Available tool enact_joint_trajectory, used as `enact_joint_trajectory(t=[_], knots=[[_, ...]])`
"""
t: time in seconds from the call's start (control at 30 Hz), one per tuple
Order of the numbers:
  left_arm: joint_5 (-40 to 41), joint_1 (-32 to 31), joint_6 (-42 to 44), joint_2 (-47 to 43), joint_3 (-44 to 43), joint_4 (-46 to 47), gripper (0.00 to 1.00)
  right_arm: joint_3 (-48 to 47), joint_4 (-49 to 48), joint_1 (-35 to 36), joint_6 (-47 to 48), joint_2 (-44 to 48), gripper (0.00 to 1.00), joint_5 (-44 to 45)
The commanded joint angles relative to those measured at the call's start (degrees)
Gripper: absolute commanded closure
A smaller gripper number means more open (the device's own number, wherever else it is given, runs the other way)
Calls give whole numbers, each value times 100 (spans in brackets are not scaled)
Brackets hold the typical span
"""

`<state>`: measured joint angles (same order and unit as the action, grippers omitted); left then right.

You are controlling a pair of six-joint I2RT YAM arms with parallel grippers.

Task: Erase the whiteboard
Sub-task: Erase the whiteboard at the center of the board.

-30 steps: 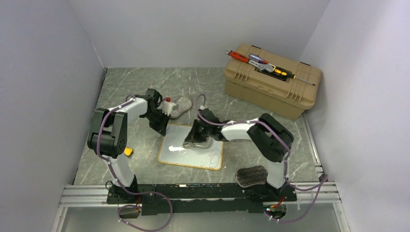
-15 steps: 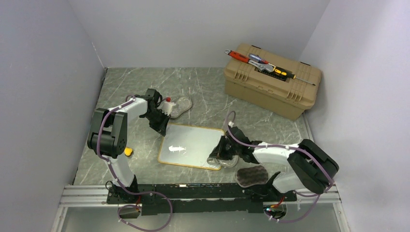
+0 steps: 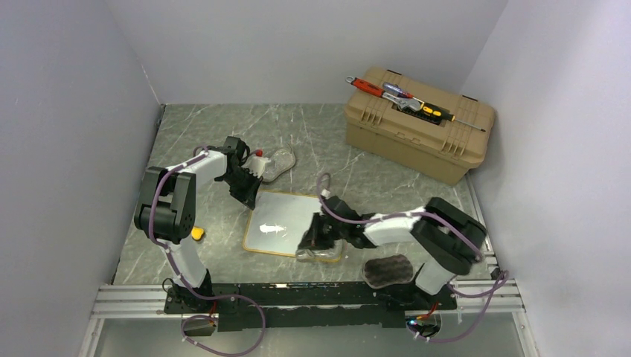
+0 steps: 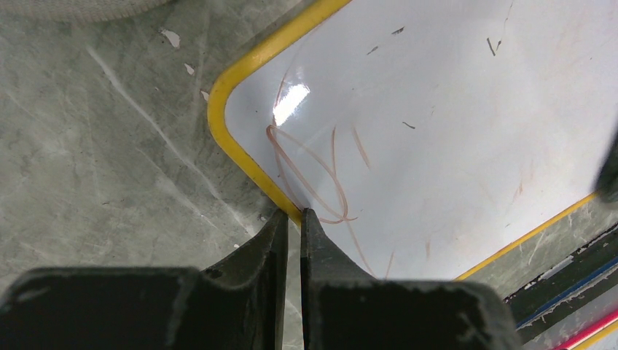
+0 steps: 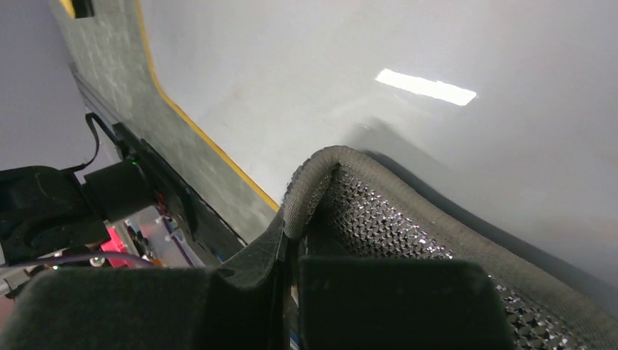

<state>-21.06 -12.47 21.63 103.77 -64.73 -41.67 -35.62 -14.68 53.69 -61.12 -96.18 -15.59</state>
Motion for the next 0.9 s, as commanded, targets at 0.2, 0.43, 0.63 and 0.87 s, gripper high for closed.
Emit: enact_joint_trajectory(t=[0.2,0.43,0.63,0.87], knots=[[421,-63,288,241,313,112,98,1726,3316,-389,89,1822,100,1193],[411,-63,289,255,277,109,98,701,2745,-37,203,233,100,1121],[423,-63,299,240,259,85,98,-486,2684,136,415,-904,100,935],[409,-63,337,230,266,96,97,794,3375,-1278,710,837,100,1516]])
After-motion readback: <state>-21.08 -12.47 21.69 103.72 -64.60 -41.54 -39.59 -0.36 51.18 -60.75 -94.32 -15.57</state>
